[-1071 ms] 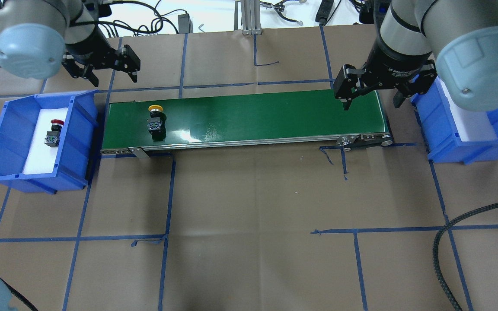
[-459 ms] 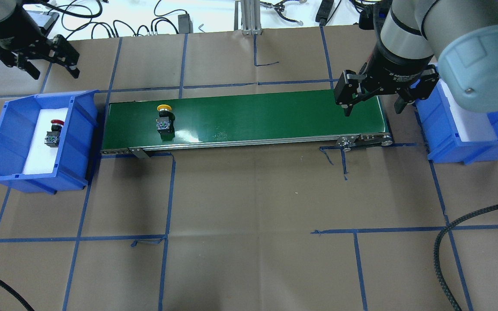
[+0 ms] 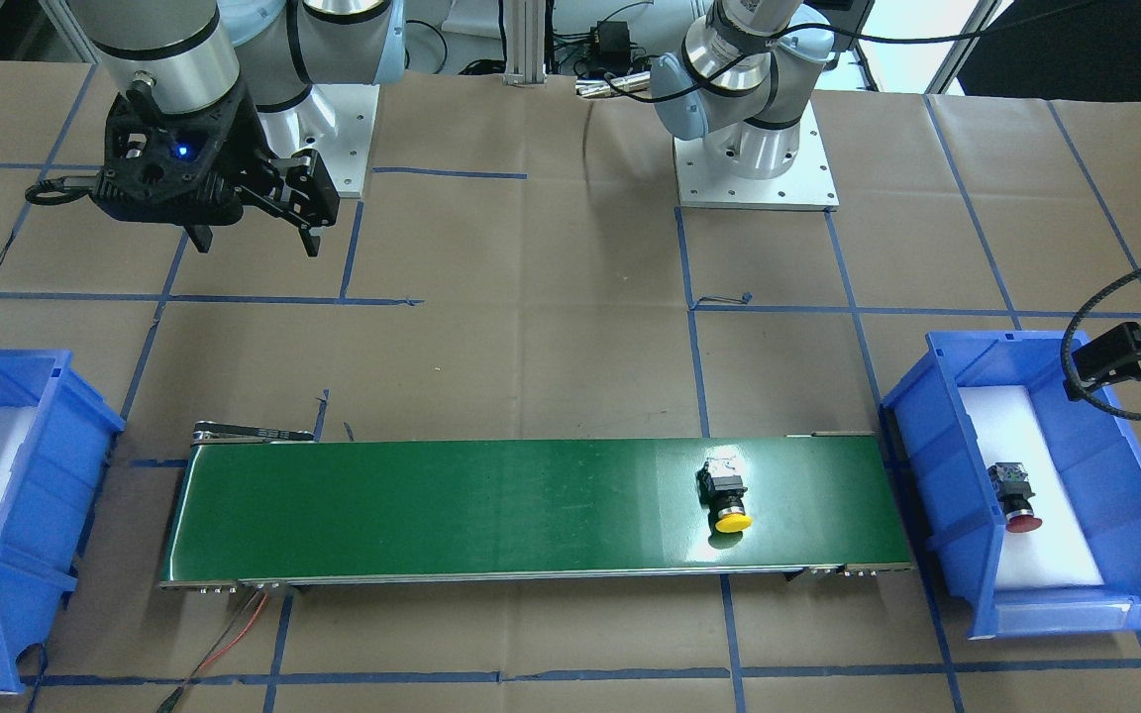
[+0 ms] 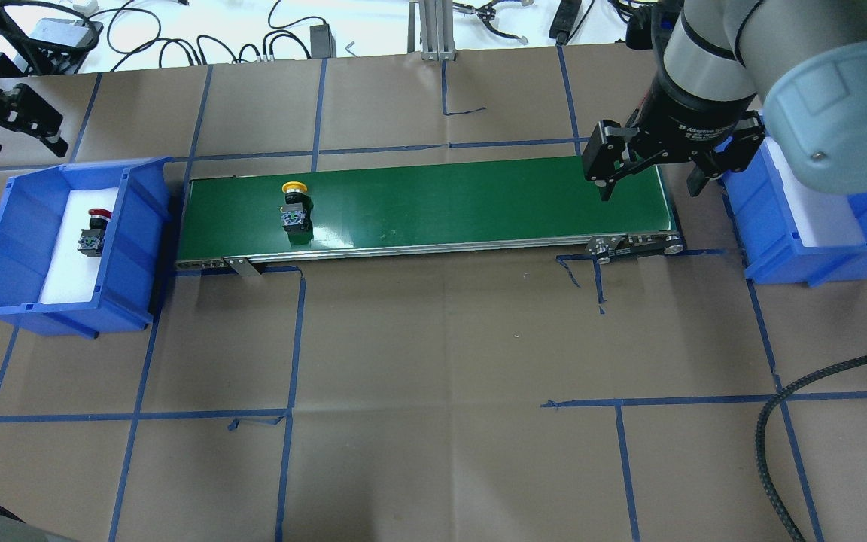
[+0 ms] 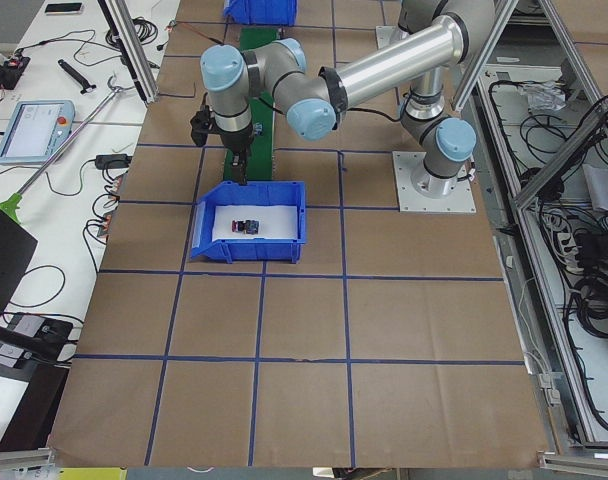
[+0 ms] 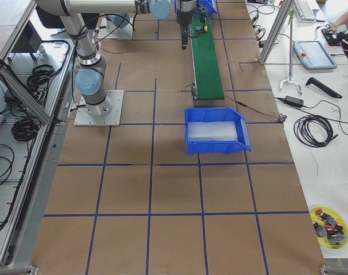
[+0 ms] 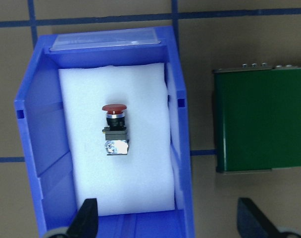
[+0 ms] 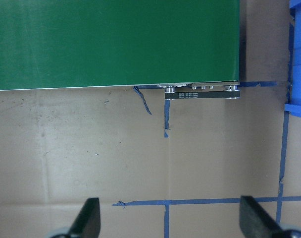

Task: Transport two buttons from left to right
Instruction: 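Move the left gripper back over the bin toward the red button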

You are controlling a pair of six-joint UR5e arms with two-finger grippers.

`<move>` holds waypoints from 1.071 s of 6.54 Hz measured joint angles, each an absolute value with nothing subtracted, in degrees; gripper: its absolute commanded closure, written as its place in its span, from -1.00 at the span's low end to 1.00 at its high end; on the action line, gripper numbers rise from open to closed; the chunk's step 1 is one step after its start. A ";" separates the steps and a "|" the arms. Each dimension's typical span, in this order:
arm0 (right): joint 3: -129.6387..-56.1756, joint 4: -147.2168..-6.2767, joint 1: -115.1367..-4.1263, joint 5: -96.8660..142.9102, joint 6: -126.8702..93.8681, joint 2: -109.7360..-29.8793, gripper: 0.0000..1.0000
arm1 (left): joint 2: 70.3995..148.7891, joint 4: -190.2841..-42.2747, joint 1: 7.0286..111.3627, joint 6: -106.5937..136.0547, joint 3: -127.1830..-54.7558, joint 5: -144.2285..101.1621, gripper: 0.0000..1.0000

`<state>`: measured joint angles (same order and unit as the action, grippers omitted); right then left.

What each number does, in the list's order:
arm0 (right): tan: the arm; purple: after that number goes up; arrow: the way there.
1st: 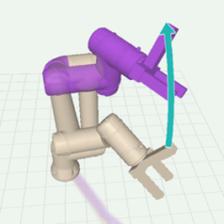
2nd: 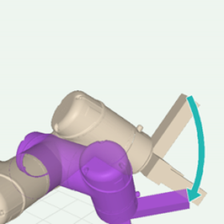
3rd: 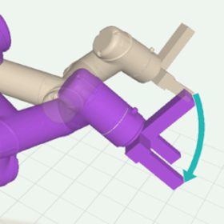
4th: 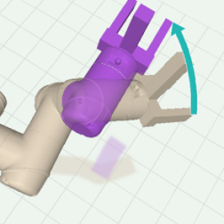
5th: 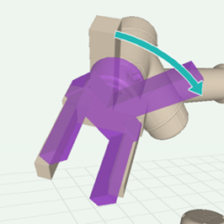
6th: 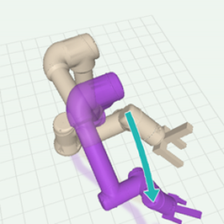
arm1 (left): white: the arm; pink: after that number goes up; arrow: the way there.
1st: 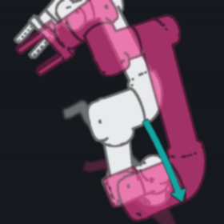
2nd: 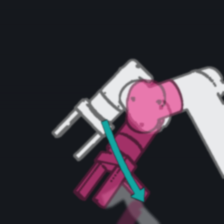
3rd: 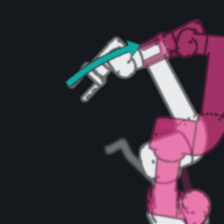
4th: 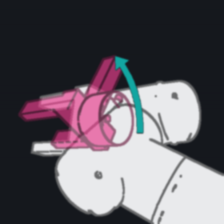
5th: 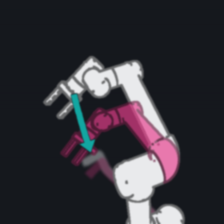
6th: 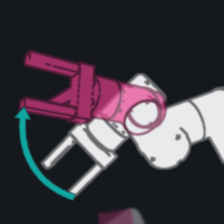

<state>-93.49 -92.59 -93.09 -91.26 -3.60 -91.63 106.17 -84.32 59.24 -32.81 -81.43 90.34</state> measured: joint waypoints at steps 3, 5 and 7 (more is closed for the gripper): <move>-93.62 -92.79 -93.15 -91.24 -3.63 -91.58 -1.00 | 106.32 -75.29 57.72 -34.15 -88.04 90.50 -0.99; -93.61 -92.81 -93.11 -91.23 -3.57 -91.58 -1.00 | 108.00 -67.16 57.64 -34.24 -92.70 90.42 -0.99; -93.67 -92.81 -93.13 -91.23 -3.52 -91.58 -1.00 | 110.37 -63.79 57.58 -34.27 -94.39 90.30 -0.98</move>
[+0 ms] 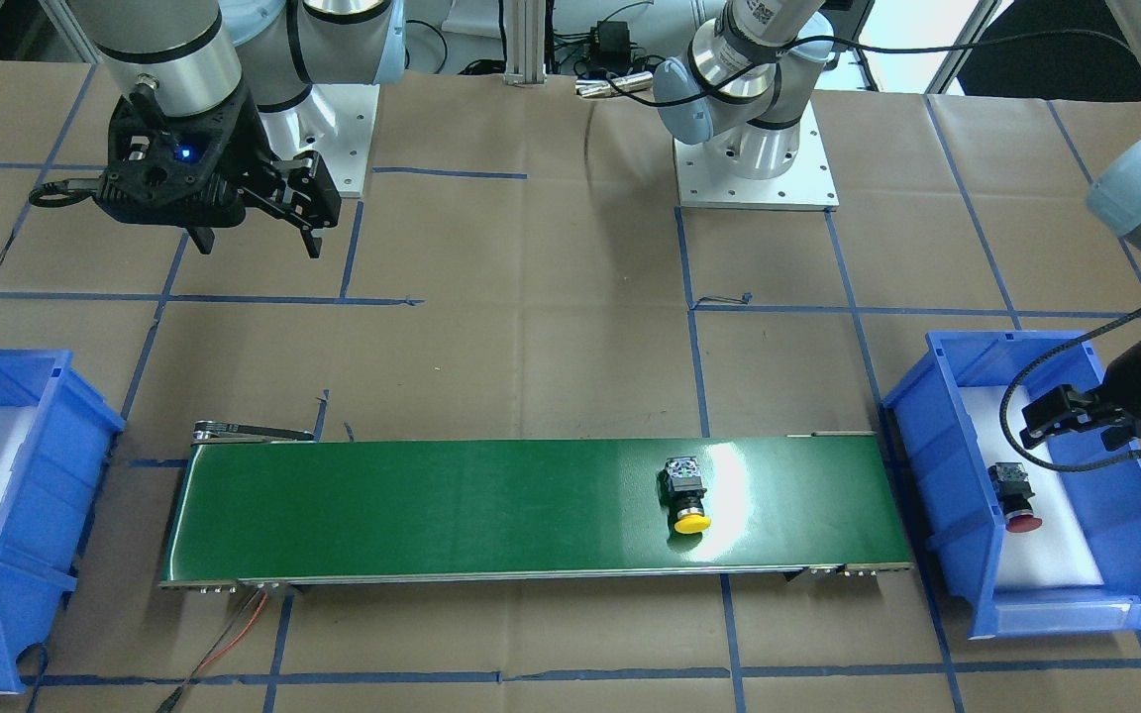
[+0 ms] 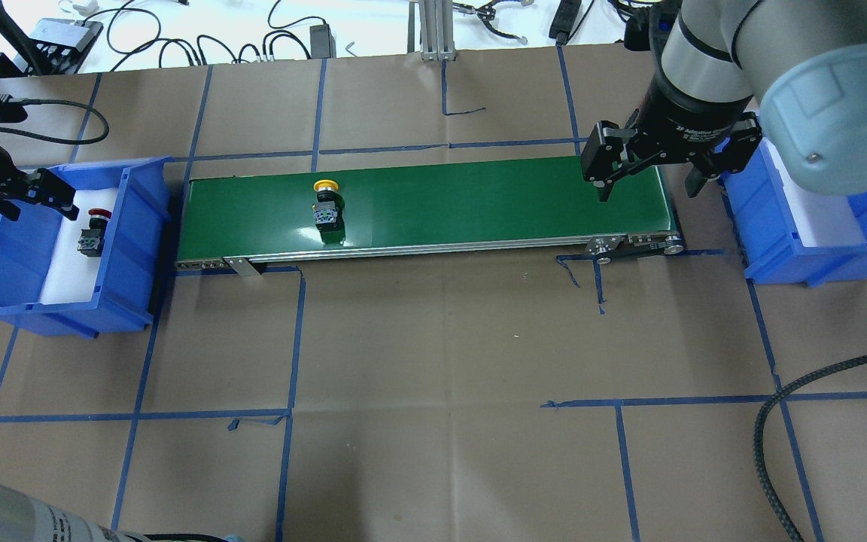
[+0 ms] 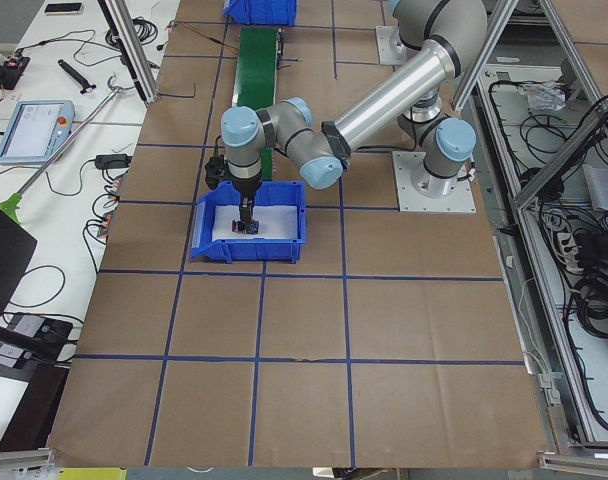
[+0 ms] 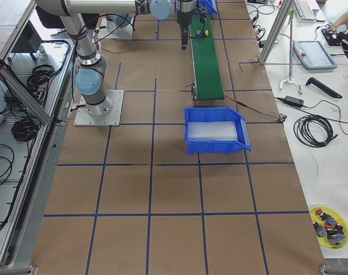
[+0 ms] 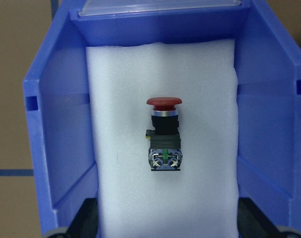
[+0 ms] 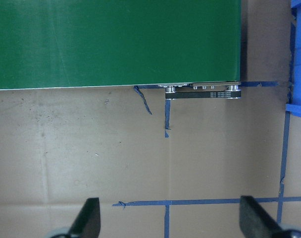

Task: Transport two buttons from left to right
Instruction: 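Lower the left gripper and grasp the red-capped push button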

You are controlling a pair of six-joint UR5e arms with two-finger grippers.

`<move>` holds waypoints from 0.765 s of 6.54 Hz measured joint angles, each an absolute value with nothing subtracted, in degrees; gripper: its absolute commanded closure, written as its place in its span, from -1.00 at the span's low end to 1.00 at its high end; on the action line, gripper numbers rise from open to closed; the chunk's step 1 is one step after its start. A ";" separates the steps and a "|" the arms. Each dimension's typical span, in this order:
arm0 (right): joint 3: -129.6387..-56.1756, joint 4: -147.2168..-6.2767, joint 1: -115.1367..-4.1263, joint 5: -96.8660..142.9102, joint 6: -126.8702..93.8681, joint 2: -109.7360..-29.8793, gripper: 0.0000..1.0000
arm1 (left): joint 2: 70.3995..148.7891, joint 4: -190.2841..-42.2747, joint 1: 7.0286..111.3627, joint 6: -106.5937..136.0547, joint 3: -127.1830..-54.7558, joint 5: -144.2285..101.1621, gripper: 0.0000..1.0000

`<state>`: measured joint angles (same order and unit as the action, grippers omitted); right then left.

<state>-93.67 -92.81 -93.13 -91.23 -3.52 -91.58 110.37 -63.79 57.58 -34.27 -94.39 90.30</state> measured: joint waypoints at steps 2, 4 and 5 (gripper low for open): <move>-93.62 -92.76 -93.14 -91.29 -3.46 -91.60 -1.00 | 112.71 -59.17 57.57 -34.28 -96.65 90.20 -0.98; -93.56 -92.71 -93.13 -91.22 -3.49 -91.77 -1.00 | 114.06 -54.27 57.57 -34.32 -99.36 90.24 -0.98; -93.53 -92.77 -93.14 -91.22 -3.54 -91.72 -1.00 | 114.92 -52.82 57.57 -34.32 -99.93 90.29 -0.98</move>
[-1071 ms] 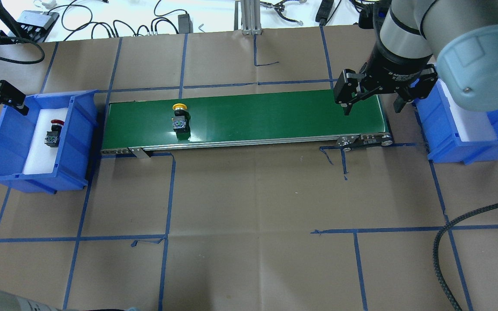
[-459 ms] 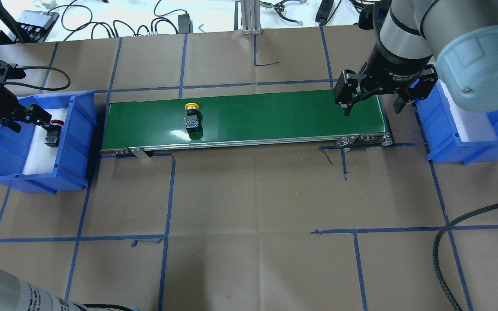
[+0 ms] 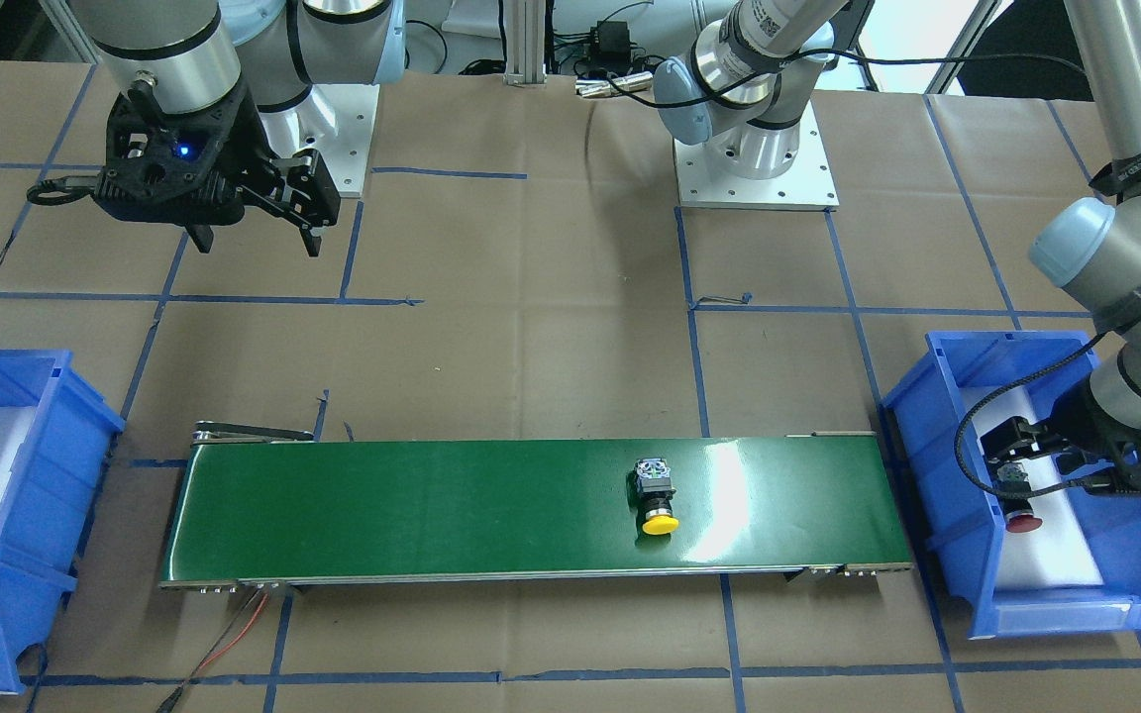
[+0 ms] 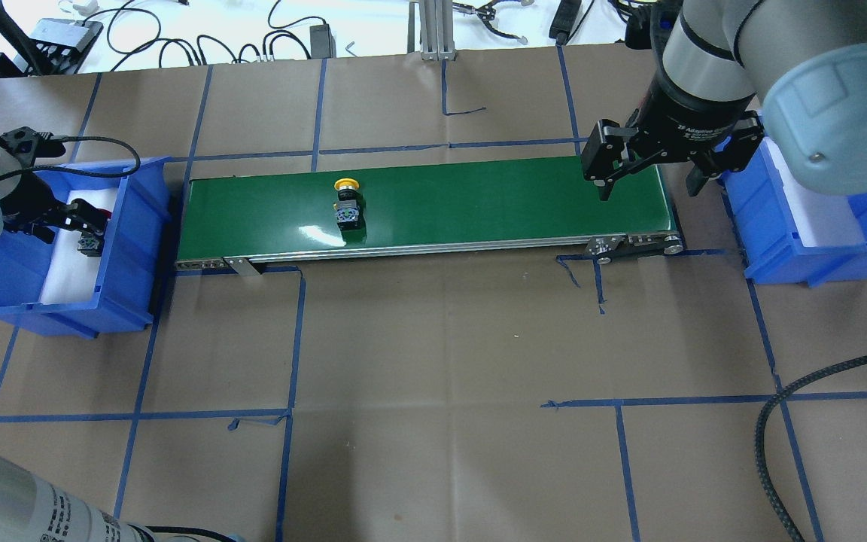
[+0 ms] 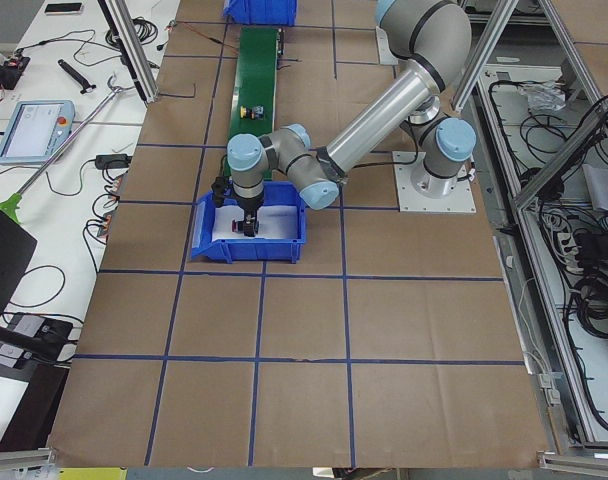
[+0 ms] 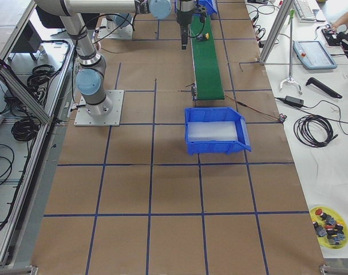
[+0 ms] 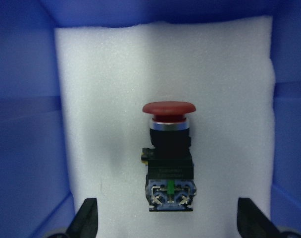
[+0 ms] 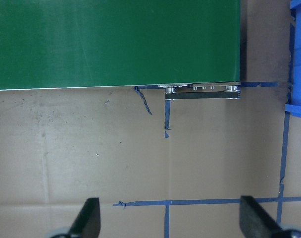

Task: Transport two buttons from left to right
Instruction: 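Lower the left gripper and grasp the red-capped push button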

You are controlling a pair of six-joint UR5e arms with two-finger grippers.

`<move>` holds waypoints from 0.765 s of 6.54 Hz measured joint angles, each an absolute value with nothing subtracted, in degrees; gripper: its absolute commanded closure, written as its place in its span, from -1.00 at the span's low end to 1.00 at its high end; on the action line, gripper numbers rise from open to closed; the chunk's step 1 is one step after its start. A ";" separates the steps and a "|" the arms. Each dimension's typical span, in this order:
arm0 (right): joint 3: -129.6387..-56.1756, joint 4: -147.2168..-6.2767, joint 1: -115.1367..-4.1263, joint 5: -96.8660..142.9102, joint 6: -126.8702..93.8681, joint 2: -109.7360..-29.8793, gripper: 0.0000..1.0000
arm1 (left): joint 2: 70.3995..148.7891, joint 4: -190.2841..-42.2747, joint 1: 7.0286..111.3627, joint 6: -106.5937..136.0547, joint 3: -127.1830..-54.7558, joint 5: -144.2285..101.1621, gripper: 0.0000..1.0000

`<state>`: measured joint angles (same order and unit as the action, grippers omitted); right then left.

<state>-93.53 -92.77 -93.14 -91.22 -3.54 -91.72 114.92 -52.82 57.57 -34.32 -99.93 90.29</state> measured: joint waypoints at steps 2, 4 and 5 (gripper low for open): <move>-93.72 -92.81 -93.16 -91.25 -3.44 -91.65 -1.00 | 116.50 -50.23 57.59 -34.49 -100.07 90.34 -0.83; -94.06 -92.75 -93.16 -91.31 -3.43 -91.56 -1.00 | 117.34 -49.59 57.65 -34.36 -99.60 90.26 -0.62; -94.10 -92.75 -93.15 -91.29 -3.45 -91.55 -1.00 | 117.49 -49.57 57.75 -34.17 -99.36 90.18 -0.22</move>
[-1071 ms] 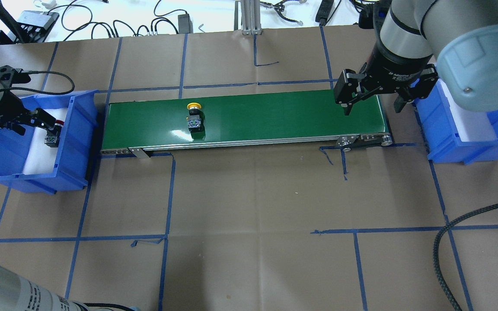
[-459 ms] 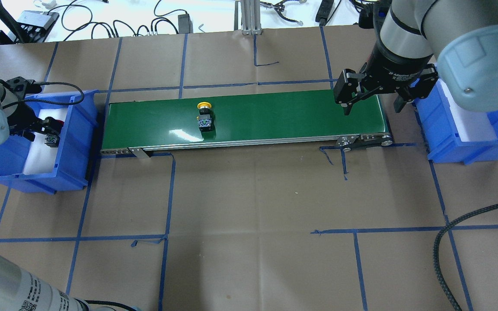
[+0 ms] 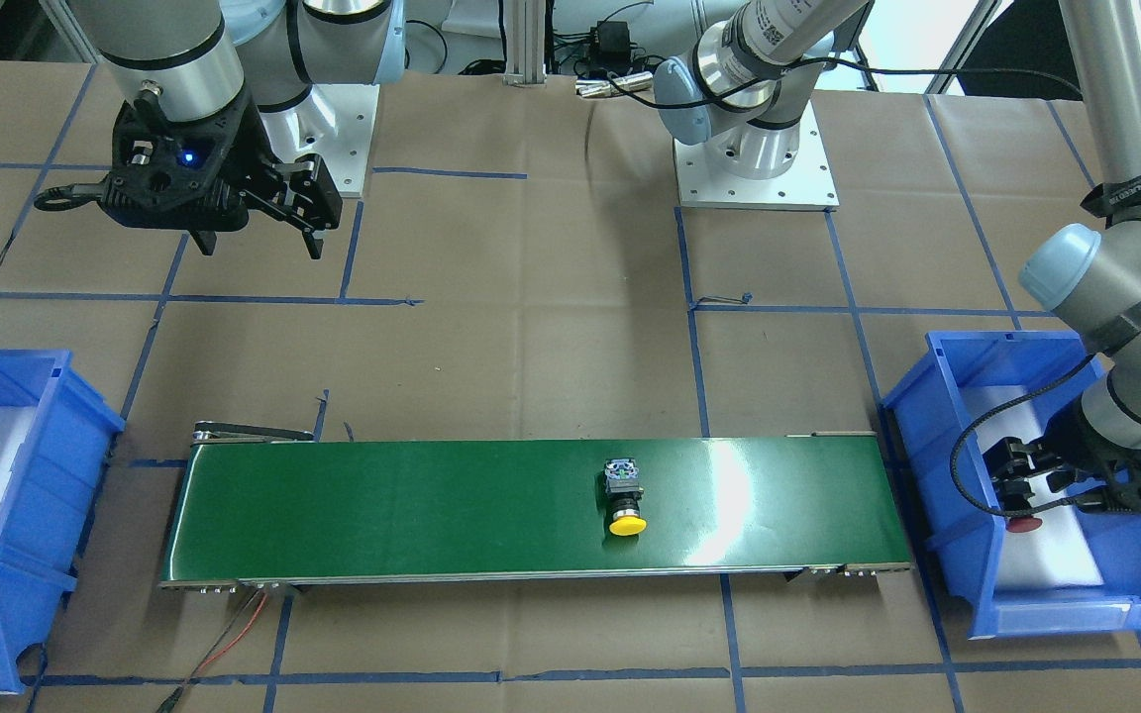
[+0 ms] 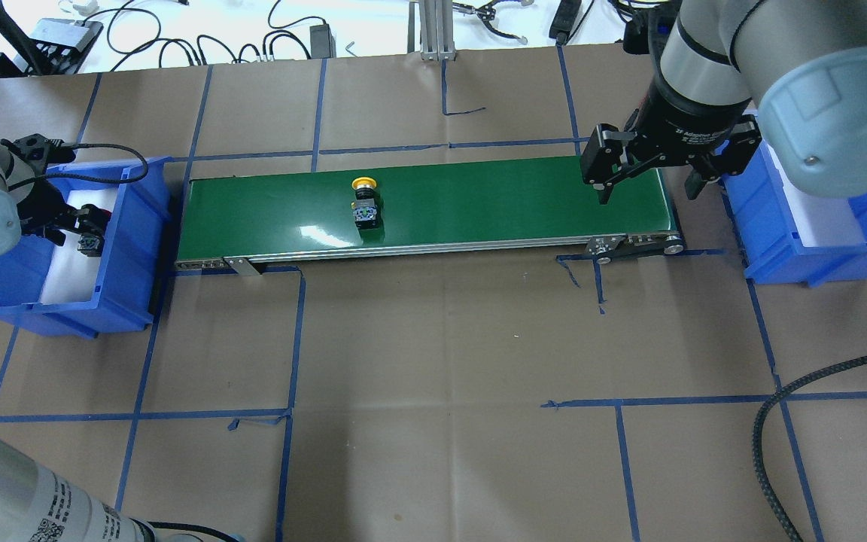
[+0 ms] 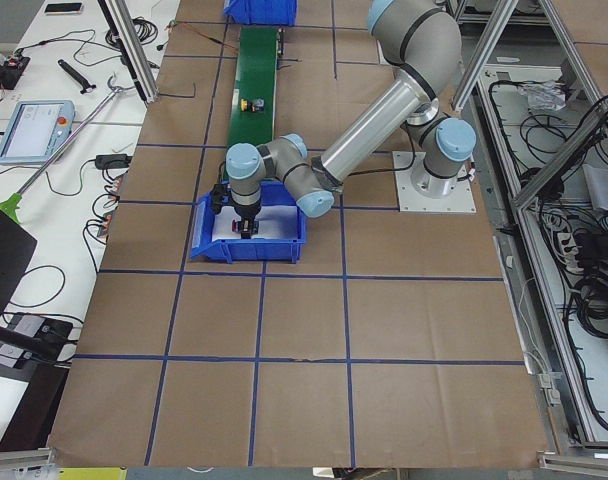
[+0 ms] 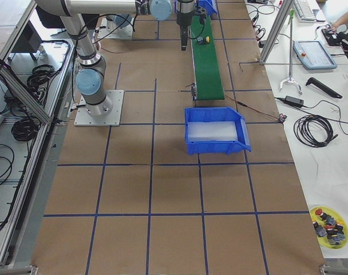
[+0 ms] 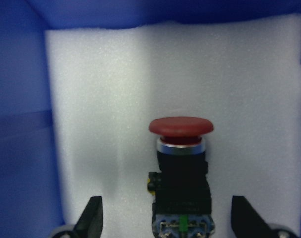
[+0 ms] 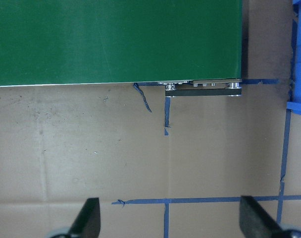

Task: Transport two buttons from left to right
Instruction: 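Lower the left gripper and grasp the red-capped push button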

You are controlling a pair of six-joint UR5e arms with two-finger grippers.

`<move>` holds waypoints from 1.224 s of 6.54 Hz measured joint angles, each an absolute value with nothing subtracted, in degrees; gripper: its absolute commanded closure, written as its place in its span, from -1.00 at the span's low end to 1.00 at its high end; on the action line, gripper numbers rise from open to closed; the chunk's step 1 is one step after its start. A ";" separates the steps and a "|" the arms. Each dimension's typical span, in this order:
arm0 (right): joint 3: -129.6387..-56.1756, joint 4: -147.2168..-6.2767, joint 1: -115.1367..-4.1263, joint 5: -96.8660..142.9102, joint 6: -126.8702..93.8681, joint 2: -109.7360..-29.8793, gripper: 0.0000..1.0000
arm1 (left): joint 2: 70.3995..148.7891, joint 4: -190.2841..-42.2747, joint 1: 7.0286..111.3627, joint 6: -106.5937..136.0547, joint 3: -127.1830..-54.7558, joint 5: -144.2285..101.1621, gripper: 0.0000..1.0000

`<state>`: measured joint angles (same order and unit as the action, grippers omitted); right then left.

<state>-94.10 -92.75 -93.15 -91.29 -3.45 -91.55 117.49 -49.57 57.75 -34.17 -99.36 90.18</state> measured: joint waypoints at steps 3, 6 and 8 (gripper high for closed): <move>-94.13 -92.81 -93.08 -91.27 -3.51 -91.52 -1.00 | 117.45 -49.88 58.13 -33.85 -98.64 89.05 0.76; -94.13 -92.79 -93.08 -91.28 -3.44 -91.50 -1.00 | 115.57 -51.87 58.32 -34.00 -97.51 87.48 0.99; -94.07 -92.79 -93.08 -91.24 -3.37 -91.61 -1.00 | 113.01 -60.88 58.13 -34.19 -92.33 87.77 0.99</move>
<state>-94.07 -92.79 -93.08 -91.24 -3.37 -91.61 113.01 -60.88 58.13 -34.19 -92.33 87.77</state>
